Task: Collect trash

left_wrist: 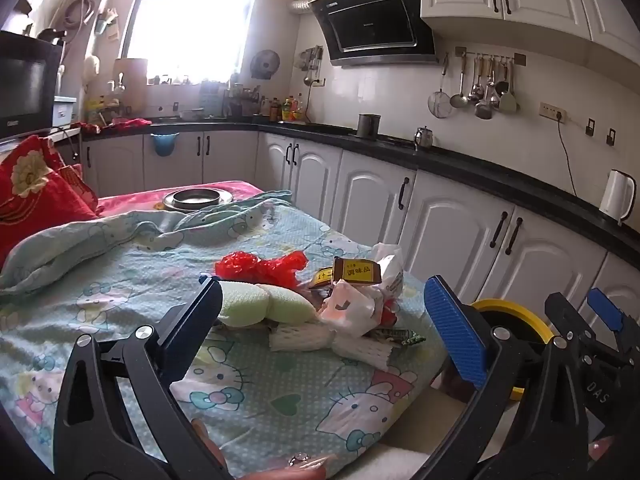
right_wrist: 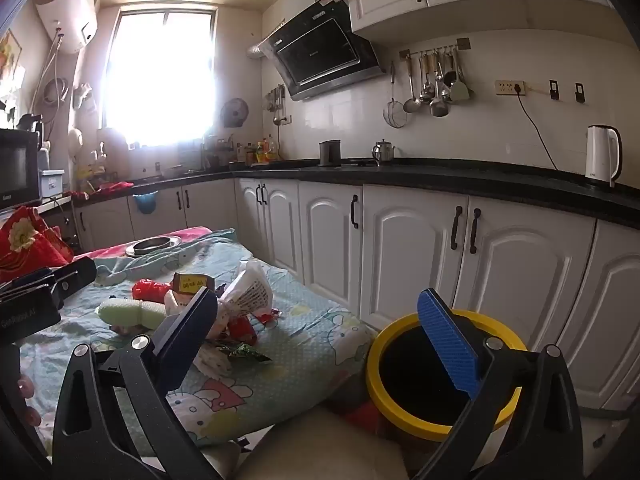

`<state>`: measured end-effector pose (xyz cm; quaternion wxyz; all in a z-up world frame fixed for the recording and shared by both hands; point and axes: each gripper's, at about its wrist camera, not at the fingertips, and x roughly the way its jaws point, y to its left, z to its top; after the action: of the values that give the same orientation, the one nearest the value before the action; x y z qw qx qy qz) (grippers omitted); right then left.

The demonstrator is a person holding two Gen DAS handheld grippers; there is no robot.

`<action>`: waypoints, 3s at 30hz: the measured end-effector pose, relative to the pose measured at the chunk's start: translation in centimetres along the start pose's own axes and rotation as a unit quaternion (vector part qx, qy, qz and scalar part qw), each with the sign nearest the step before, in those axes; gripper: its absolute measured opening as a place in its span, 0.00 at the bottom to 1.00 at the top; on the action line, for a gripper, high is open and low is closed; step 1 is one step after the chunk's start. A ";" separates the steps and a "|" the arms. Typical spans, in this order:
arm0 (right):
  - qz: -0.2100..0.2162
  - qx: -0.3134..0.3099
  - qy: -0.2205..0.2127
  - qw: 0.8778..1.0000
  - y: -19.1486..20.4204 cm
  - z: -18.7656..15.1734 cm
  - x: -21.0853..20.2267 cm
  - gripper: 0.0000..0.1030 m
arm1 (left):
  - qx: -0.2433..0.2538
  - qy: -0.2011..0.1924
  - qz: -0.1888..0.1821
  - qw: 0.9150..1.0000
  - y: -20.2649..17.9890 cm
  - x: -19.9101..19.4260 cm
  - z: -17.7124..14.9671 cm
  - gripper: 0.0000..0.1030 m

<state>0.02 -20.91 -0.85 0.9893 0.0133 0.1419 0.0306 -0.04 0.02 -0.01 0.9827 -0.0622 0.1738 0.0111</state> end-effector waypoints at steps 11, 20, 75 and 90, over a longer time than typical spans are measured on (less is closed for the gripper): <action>-0.003 0.005 -0.001 1.000 0.0 -0.4 0.4 0.94 | -0.004 0.004 0.005 1.000 0.3 -0.1 -0.1 0.90; 0.003 0.002 -0.002 1.000 0.0 -0.1 0.0 0.94 | -0.005 0.001 0.006 1.000 0.5 0.0 0.1 0.90; 0.122 -0.073 0.048 0.989 6.7 3.5 7.2 0.94 | -0.084 0.010 0.106 0.991 10.9 2.1 1.7 0.90; 0.099 -0.075 0.155 0.980 6.6 5.6 19.5 0.91 | -0.119 0.114 0.052 0.985 11.9 8.0 0.9 0.90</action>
<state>19.88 -13.14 -0.75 0.9456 -0.0513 0.2887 0.1409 7.28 11.97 -3.31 0.9402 -0.1701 0.2855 0.0753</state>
